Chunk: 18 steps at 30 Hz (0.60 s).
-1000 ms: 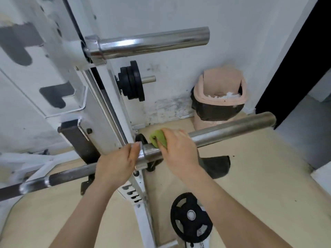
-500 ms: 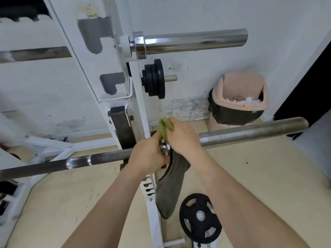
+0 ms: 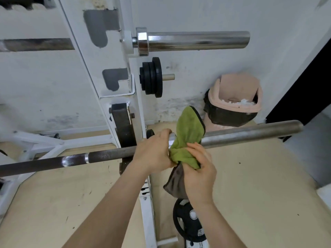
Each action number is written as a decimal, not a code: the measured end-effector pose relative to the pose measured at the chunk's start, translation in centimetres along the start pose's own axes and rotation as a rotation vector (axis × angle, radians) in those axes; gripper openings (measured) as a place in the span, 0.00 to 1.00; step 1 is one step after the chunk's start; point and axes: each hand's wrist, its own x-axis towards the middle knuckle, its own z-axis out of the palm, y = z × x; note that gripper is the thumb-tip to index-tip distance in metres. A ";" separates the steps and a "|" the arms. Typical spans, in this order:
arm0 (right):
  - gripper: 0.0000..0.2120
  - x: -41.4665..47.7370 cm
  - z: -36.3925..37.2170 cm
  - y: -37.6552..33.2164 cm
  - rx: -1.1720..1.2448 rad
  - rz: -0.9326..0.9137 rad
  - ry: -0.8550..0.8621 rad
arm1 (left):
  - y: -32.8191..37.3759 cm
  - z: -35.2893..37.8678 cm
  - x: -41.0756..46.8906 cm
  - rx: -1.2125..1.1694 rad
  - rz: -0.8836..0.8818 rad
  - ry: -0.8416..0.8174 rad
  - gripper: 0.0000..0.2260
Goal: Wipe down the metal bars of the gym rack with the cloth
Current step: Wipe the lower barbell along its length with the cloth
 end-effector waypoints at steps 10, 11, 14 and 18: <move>0.18 0.1 3.8 -0.3 1.058 0.904 0.003 | -0.5 -0.9 -0.6 -0.479 -0.049 0.088 0.13; 0.19 0.2 3.9 -0.3 1.094 0.907 -0.001 | -0.3 -0.7 -0.1 -0.411 -0.030 0.111 0.14; 0.24 0.5 3.7 -0.6 1.150 0.902 0.009 | 0.0 0.1 1.0 -0.242 -0.007 0.042 0.16; 0.16 0.6 4.4 -1.0 1.111 0.922 0.145 | -0.3 0.7 0.3 -0.167 0.025 0.116 0.17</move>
